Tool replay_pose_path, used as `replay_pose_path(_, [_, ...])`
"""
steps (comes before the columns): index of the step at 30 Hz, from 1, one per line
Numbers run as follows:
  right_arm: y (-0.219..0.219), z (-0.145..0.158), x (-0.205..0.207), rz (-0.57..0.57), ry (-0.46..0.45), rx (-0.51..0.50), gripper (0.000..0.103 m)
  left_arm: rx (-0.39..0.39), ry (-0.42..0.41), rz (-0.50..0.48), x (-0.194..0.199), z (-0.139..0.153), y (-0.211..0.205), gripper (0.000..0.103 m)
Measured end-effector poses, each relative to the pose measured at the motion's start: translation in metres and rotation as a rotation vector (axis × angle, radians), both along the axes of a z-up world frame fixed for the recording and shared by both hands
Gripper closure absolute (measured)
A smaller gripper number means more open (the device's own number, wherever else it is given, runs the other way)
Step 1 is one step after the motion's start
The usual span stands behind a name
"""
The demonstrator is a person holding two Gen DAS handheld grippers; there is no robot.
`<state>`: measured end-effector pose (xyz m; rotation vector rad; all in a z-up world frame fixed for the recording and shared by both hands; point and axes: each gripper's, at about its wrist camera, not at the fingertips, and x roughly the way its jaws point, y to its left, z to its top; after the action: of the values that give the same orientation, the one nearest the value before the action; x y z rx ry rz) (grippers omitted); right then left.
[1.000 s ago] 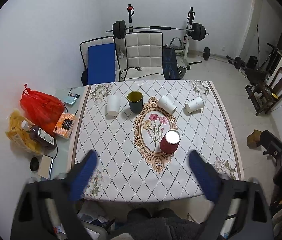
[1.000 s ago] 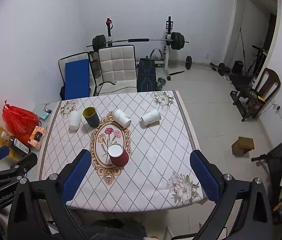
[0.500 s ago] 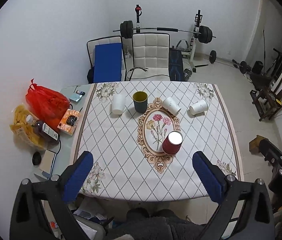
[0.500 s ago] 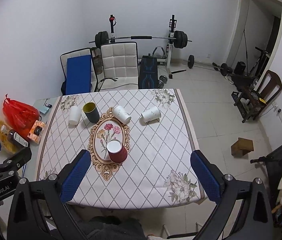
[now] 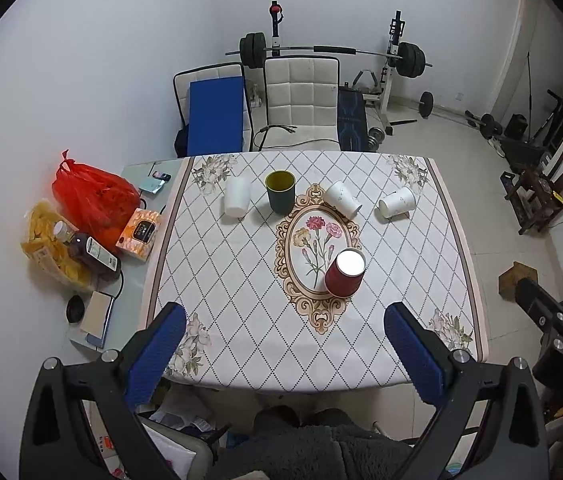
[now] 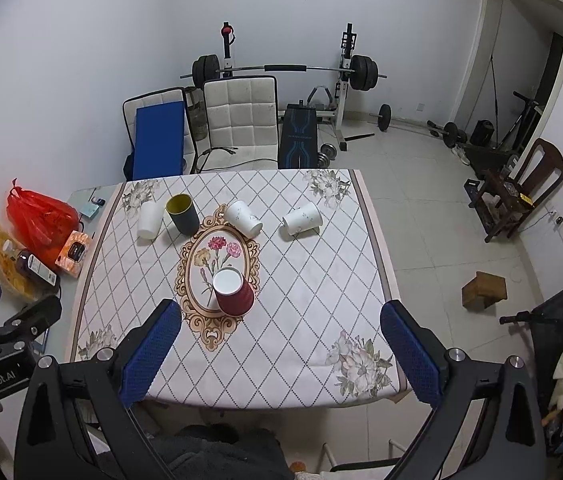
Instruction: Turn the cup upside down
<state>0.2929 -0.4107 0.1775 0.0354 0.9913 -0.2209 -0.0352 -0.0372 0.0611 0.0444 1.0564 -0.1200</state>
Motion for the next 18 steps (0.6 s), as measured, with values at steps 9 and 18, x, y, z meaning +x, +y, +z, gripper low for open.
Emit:
replay_pose_path(9, [0.0024,-0.0018,-0.0053,0.010,0.006,0.008,0.001,0.003,-0.002,0.002,-0.0007,0.0006,0.0014,0.001])
replay_pose_path(18, [0.0030,-0.0009,-0.0092,0.017,0.002,0.018,0.001,0.003,-0.006,0.003,-0.0033,0.0010,0.0035,0.001])
